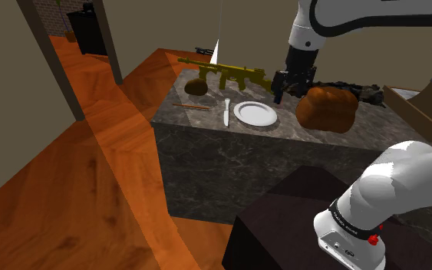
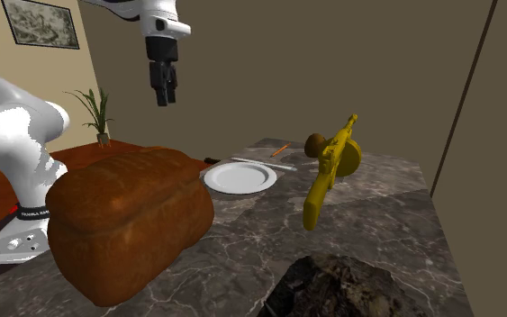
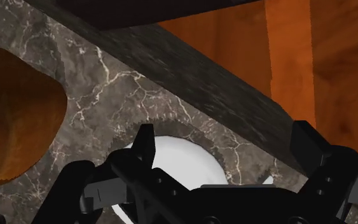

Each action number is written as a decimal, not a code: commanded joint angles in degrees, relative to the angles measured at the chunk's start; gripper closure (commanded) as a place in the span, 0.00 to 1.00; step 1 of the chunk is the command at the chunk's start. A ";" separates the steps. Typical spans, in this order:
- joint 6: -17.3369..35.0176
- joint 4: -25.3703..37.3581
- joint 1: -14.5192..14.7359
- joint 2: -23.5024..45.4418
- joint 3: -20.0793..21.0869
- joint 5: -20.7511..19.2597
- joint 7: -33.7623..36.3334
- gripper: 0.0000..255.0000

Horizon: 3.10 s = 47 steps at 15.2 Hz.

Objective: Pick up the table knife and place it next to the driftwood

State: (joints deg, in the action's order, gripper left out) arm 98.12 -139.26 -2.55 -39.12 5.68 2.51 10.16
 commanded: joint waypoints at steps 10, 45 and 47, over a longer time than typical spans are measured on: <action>16.06 6.90 -3.69 23.06 10.15 -0.51 23.58 0.00; 28.00 18.55 -4.76 48.93 12.12 -10.84 45.63 1.00; 26.62 19.10 -4.84 48.04 12.22 -10.38 45.25 1.00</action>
State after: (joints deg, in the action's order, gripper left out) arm 125.28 -120.26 -7.33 9.22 17.89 -8.04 55.56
